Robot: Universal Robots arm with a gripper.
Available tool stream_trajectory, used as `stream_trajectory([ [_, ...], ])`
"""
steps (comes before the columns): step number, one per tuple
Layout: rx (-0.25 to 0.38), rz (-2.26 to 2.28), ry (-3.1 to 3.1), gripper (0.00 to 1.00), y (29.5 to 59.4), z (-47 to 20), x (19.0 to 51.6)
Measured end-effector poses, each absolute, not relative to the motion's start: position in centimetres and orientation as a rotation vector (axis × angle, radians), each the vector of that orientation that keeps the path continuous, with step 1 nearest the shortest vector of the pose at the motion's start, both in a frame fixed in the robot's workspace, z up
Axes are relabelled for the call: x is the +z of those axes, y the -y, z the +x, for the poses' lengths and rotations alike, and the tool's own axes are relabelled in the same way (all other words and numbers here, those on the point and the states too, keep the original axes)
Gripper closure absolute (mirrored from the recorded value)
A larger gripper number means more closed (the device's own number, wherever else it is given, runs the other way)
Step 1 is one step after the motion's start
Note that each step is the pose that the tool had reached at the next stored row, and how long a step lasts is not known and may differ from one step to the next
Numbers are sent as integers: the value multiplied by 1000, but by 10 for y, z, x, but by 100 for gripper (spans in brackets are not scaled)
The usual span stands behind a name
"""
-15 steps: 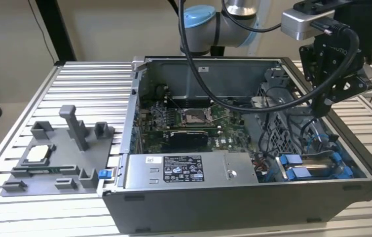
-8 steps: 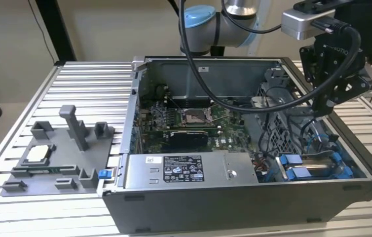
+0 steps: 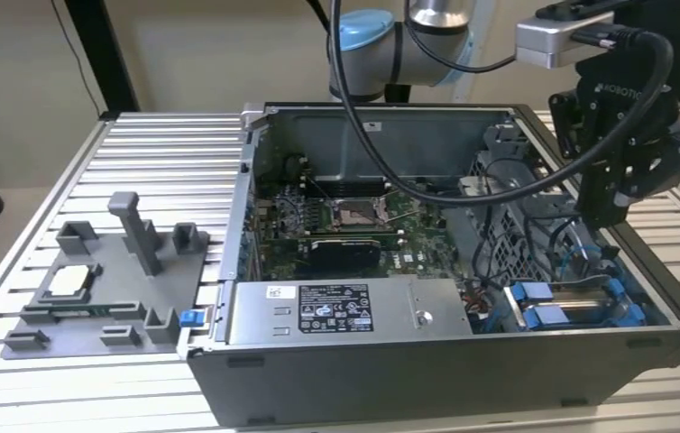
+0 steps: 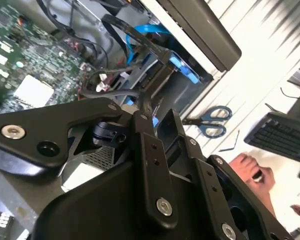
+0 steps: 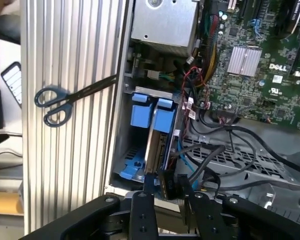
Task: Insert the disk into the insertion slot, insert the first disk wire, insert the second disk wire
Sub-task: 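Insert the first disk wire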
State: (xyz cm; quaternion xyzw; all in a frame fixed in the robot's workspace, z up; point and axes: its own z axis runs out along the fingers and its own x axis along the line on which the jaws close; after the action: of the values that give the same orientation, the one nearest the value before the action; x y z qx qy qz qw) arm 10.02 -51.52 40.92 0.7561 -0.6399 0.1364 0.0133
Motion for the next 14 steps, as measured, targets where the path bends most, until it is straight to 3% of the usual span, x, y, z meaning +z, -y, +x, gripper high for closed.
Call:
stream_trajectory([
  [14,546,2358,1943,100,506,95,403],
])
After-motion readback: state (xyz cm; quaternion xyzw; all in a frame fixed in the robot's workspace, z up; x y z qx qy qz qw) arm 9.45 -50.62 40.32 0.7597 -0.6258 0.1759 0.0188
